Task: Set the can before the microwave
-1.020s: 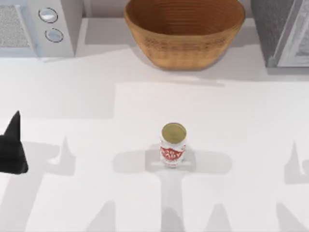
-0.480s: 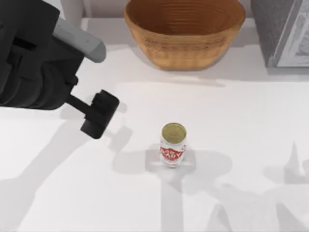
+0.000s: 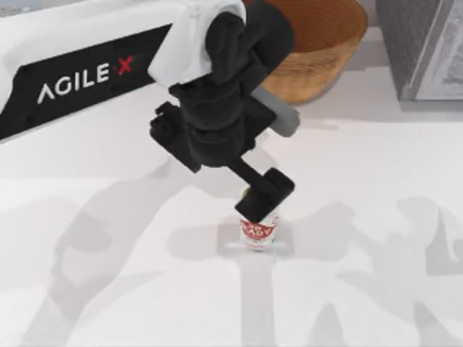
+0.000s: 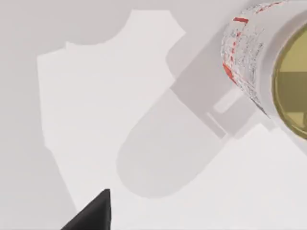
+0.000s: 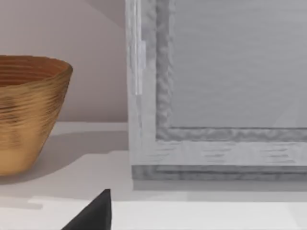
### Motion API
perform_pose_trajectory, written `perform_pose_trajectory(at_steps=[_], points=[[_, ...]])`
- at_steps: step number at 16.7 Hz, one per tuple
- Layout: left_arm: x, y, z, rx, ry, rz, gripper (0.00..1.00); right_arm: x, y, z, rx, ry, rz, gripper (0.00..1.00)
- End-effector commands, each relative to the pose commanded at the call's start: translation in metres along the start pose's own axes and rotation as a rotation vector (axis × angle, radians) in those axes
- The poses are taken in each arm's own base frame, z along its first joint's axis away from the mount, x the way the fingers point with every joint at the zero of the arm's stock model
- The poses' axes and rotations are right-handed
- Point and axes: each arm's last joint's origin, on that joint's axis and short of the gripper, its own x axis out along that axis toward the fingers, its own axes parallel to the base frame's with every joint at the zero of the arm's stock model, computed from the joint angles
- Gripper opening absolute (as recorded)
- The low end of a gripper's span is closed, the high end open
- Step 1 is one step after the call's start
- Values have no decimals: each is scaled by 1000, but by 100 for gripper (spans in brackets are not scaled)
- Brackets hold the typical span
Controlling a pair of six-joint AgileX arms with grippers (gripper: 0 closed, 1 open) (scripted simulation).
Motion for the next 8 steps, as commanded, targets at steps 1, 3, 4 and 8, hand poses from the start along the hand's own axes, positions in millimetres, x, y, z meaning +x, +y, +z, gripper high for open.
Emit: perform_pose_trajectory(at_steps=[1,3,4,8], points=[[3,-6,9,6,28,-6,100,0,0,0,0,0,0,100],[6,-14,25,9,60,-12,100,0,0,0,0,0,0,100],[6,-17,31,7,68,-12,100,0,0,0,0,0,0,100],[9,-24,46,-9,89,-11,100,0,0,0,0,0,0,100]])
